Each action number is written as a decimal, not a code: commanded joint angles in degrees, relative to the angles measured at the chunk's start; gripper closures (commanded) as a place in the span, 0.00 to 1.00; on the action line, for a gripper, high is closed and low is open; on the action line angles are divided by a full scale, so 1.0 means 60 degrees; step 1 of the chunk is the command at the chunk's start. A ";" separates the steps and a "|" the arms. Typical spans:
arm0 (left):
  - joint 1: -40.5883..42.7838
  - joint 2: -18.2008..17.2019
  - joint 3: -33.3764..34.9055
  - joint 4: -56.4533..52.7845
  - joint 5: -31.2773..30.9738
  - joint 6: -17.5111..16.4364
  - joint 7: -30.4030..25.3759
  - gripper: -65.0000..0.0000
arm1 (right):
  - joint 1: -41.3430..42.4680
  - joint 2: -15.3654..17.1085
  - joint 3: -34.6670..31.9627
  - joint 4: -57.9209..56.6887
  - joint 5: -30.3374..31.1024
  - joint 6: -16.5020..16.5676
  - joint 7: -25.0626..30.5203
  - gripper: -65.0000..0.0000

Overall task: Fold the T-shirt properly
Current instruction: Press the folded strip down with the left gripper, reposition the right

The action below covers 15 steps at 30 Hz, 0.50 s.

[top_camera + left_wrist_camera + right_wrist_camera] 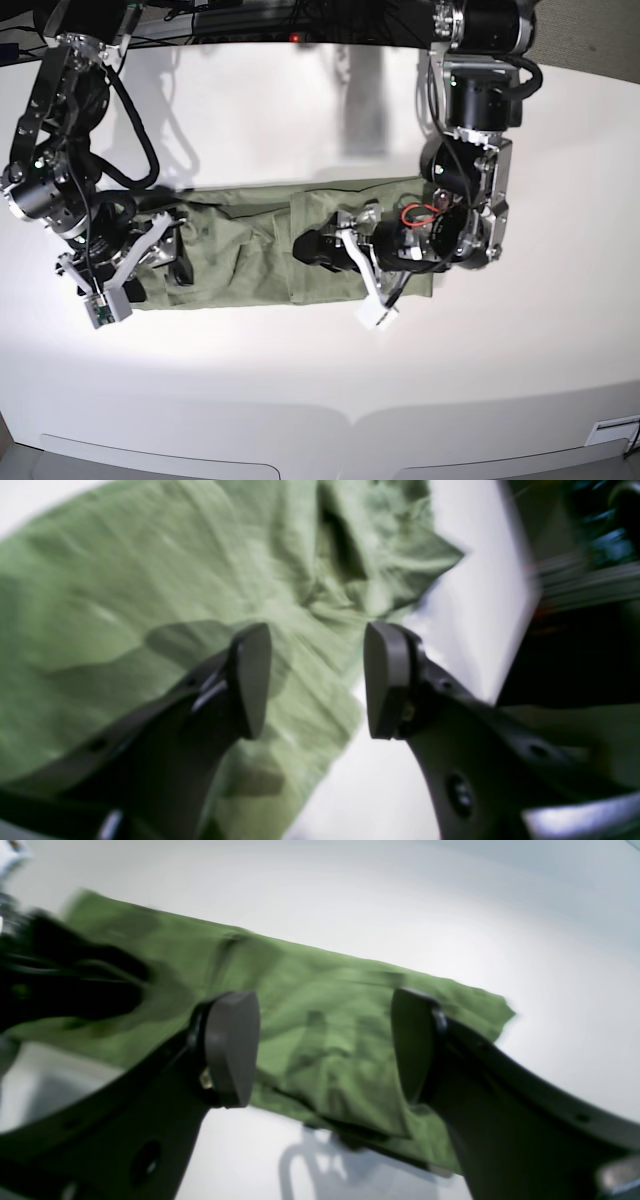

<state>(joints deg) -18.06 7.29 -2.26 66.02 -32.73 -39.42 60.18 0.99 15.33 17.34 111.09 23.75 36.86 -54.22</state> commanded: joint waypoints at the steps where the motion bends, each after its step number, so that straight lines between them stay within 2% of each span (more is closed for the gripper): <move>1: -0.0328 0.0073 0.0229 0.0208 0.0036 -0.0097 -0.0477 0.55 | 0.0255 0.0146 0.0055 -0.0095 -0.0244 -0.0310 0.0474 0.37; 4: -0.0346 0.0073 0.0922 0.0208 0.1355 -0.0097 -0.1687 0.55 | 0.0831 0.0153 0.0058 -0.1195 -0.1096 -0.1013 0.0685 0.37; 6: -0.0346 0.0073 0.1413 0.0208 0.2342 -0.0097 -0.2182 0.55 | 0.1395 0.0328 0.0073 -0.2244 -0.1180 -0.1271 0.0648 0.37; 8: -0.0346 0.0073 0.1891 0.0208 0.3085 -0.0097 -0.2331 0.55 | 0.2000 0.0707 0.0073 -0.3351 -0.1027 -0.1300 0.0135 0.37; 11: -0.0342 0.0036 0.2517 0.0208 0.3850 0.0572 -0.2310 0.55 | 0.2820 0.1377 0.0073 -0.4867 -0.0175 -0.1290 -0.1104 0.37; 15: -0.0346 0.0000 0.3147 0.0208 0.4597 0.1104 -0.2725 0.55 | 0.3388 0.2149 0.0073 -0.6269 0.0102 -0.1206 -0.1249 0.37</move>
<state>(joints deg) -18.59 6.85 16.67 66.22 -4.23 -32.77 45.06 19.79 27.35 17.54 72.44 23.46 29.19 -62.54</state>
